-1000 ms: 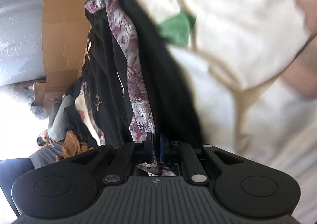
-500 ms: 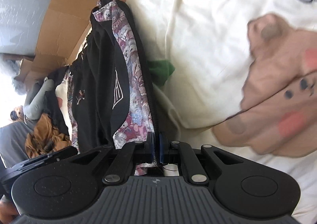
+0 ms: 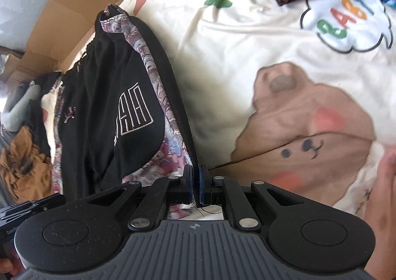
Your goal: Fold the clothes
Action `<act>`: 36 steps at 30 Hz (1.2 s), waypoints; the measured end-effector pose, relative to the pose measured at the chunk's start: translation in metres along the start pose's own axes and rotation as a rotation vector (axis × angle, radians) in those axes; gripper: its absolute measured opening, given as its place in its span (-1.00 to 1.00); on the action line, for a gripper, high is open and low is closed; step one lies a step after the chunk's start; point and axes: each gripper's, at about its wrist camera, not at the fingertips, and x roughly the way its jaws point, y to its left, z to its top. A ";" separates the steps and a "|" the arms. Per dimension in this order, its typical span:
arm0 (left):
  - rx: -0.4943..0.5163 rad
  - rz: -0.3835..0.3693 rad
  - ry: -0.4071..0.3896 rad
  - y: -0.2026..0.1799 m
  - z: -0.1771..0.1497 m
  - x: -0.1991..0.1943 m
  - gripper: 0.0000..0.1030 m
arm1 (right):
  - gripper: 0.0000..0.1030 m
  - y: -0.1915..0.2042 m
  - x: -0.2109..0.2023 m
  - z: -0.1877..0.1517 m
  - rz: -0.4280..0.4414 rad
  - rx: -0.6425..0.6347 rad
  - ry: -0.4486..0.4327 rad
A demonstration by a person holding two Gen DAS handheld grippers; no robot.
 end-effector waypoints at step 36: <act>-0.283 -0.017 0.137 0.071 -0.053 0.059 -0.63 | -0.44 -0.089 0.017 0.025 -0.090 0.059 -0.030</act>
